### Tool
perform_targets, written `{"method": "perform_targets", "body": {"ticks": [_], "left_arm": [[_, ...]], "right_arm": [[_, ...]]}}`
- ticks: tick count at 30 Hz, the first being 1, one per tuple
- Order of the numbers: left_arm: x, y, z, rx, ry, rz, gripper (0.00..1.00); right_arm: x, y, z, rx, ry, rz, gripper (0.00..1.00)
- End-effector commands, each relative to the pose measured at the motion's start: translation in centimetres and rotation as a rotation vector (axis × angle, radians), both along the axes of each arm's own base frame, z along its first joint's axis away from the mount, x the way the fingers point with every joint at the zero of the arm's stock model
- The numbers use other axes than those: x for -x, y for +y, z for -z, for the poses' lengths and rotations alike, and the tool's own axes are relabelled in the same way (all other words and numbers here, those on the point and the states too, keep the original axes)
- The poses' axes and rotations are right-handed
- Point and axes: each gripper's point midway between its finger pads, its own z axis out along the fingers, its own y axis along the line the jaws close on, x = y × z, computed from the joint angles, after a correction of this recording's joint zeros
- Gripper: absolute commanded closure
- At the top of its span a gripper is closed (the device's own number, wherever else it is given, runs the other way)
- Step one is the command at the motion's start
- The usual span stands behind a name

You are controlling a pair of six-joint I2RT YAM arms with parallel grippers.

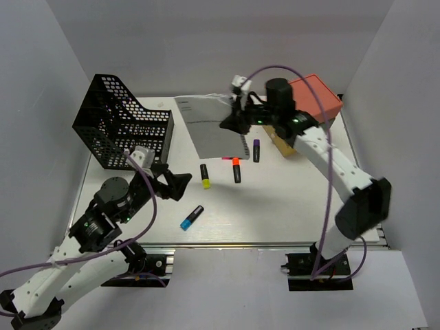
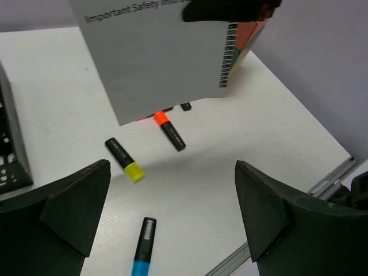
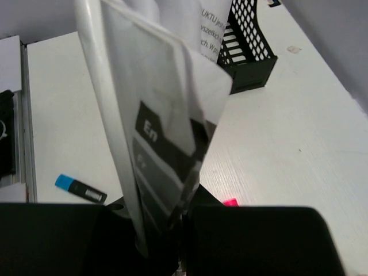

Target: Organize the desk

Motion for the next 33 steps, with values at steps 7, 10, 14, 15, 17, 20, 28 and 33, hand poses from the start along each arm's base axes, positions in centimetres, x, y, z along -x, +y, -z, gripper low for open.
{"method": "perform_targets", "body": {"ticks": [7,10,14,15,17,20,28,33], "left_arm": [[1.6,3.8,0.5,0.015,0.023,-0.102,0.02],[1.6,4.2,-0.2,0.032,0.002,-0.113,0.02],[1.6,4.6,-0.9,0.049,-0.025,-0.131,0.02],[1.5,4.6,-0.9,0.050,-0.028,-0.134,0.02],[1.4,4.5,-0.8,0.049,-0.027,-0.131,0.02],[1.3,4.4,-0.5,0.047,-0.026,-0.131,0.02],[1.3,3.8,1.1,0.034,-0.027,-0.104,0.02],[1.3,4.4,2.3,-0.020,-0.022,-0.116,0.02]], "right_arm": [[-5.2,11.9,-3.4,-0.091,-0.078,-0.003,1.00],[-5.7,13.9,-4.0,-0.126,-0.100,-0.037,1.00],[-5.4,16.6,-4.3,-0.171,-0.126,-0.111,1.00],[-4.9,17.1,-5.3,-0.199,-0.133,-0.139,1.00],[-4.8,18.4,-4.8,-0.214,-0.137,-0.164,1.00],[-4.3,20.0,-5.2,-0.267,-0.146,-0.212,1.00],[-2.9,23.8,-4.3,-0.343,-0.190,-0.260,1.00],[-4.6,25.6,-3.6,-0.400,-0.229,-0.185,1.00]]}}
